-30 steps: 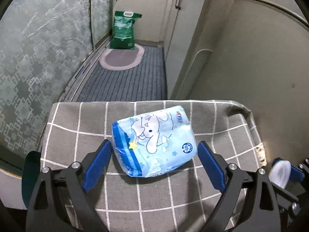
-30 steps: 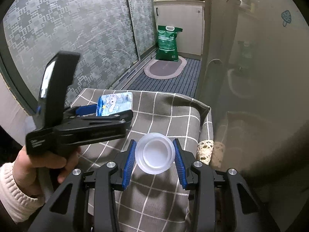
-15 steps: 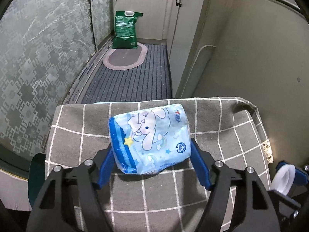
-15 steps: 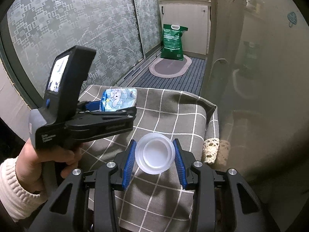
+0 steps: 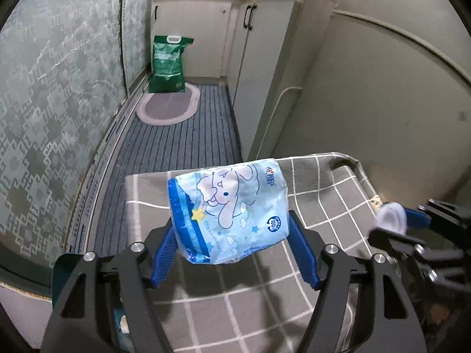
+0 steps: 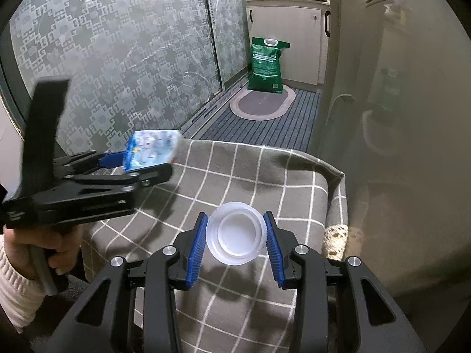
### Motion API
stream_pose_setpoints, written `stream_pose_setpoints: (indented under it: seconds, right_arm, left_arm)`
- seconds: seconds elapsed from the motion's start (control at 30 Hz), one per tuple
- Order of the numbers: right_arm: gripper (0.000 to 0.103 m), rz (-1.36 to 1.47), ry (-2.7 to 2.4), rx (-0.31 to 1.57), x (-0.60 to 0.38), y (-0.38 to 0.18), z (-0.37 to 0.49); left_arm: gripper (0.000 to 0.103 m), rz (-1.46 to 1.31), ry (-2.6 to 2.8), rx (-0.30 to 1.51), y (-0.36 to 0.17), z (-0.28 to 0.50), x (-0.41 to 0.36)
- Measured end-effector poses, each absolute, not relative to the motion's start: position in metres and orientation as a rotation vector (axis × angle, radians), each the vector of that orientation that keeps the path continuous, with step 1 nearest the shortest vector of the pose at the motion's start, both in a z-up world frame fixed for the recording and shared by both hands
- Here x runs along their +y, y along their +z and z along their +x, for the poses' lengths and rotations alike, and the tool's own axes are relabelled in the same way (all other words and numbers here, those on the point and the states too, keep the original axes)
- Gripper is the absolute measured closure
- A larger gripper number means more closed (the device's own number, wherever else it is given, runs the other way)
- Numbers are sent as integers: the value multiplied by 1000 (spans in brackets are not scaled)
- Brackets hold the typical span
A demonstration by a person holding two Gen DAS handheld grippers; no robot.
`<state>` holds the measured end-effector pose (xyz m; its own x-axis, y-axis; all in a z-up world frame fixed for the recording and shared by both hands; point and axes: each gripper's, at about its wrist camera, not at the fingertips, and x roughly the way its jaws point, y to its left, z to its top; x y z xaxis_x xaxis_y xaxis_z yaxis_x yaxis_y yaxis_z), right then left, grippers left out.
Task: Collect trash
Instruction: 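Carry the wipes pack and white lid to the teal bin and release both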
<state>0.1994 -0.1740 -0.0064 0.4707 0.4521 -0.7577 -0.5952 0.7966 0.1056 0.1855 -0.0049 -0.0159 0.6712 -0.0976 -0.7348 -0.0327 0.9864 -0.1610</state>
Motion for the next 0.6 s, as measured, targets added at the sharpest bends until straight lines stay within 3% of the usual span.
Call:
stream_pose_setpoints:
  seconds: [0.6]
  right_arm:
    - [64,-189,820,873,-79,6,187]
  left_arm:
    - [31,-132,-46,811,4,108,91]
